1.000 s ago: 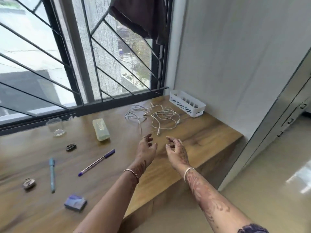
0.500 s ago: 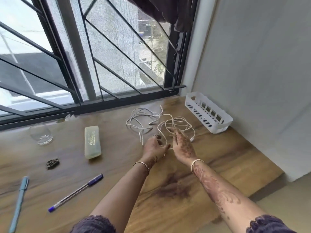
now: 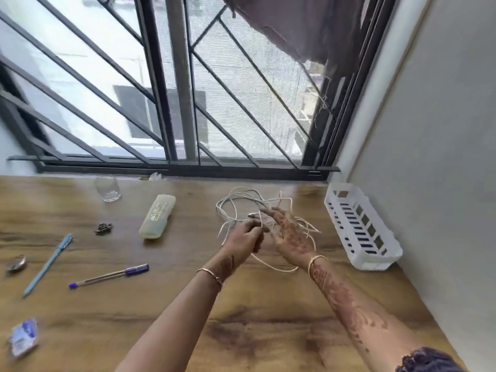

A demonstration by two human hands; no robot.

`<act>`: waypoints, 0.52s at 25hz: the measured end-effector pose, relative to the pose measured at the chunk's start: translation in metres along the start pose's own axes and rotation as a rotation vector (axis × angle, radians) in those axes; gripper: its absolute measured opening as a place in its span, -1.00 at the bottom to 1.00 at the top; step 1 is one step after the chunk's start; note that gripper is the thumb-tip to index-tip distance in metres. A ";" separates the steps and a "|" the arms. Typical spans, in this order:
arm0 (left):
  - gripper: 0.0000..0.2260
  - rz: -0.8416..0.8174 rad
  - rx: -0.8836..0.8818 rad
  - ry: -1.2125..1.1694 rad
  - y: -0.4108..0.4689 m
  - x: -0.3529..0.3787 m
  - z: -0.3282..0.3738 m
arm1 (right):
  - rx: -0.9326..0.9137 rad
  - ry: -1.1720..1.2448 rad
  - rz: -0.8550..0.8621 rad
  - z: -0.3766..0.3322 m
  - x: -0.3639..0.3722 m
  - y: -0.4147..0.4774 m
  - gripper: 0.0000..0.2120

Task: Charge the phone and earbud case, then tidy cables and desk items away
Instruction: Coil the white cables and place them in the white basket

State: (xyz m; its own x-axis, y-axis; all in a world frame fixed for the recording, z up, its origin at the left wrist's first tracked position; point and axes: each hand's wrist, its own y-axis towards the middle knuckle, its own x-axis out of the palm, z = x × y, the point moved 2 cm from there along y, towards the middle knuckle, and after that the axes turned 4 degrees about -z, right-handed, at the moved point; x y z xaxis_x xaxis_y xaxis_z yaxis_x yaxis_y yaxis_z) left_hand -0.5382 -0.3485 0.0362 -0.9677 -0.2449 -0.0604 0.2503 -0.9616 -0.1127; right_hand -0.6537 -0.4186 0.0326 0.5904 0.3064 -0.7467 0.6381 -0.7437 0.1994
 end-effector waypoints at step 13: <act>-0.82 0.048 0.149 -0.572 -0.008 0.006 0.071 | -0.102 0.182 -0.021 -0.026 -0.016 0.011 -0.84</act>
State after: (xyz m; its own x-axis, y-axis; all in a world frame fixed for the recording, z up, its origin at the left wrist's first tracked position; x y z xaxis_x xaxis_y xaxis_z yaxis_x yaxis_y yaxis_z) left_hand -0.5478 -0.3506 0.1074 -0.8283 -0.2765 0.4873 0.3271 -0.9448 0.0198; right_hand -0.6433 -0.4159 0.0629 0.6503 0.4299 -0.6264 0.6923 -0.6748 0.2557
